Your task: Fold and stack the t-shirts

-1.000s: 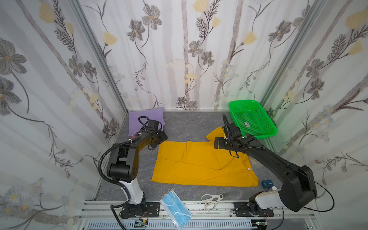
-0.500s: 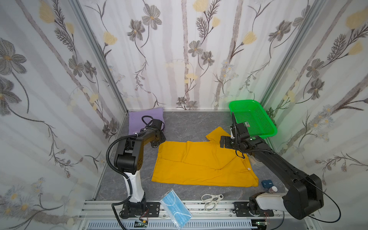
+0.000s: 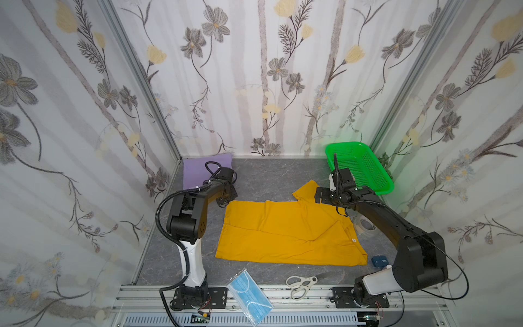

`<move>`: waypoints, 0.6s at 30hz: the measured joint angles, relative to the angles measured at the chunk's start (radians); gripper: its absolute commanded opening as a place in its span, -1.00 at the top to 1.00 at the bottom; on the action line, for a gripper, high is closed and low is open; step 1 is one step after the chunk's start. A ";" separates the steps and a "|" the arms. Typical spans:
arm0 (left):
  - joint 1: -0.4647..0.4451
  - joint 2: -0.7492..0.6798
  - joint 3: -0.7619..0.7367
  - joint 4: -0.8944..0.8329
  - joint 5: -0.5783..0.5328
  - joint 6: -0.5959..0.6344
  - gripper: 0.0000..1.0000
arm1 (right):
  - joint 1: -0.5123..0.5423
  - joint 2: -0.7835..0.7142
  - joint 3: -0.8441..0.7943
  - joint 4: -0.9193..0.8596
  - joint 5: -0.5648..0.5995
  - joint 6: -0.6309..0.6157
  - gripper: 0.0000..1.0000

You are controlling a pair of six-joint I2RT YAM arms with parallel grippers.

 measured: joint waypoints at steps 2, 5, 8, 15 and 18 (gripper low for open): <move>-0.010 0.006 0.006 -0.001 -0.006 0.010 0.56 | -0.011 0.031 0.022 0.005 -0.014 -0.009 -1.00; -0.022 0.010 0.006 0.000 -0.018 0.014 0.71 | -0.030 0.079 0.055 0.010 -0.019 -0.018 -1.00; -0.026 0.005 -0.004 0.000 -0.038 0.015 1.00 | -0.042 0.132 0.094 0.011 -0.034 -0.030 -1.00; -0.032 -0.055 -0.051 -0.063 -0.040 0.022 1.00 | -0.047 0.332 0.240 0.014 -0.062 -0.048 -1.00; -0.029 -0.097 -0.093 -0.091 -0.048 0.022 1.00 | -0.051 0.425 0.318 0.011 -0.058 -0.047 -1.00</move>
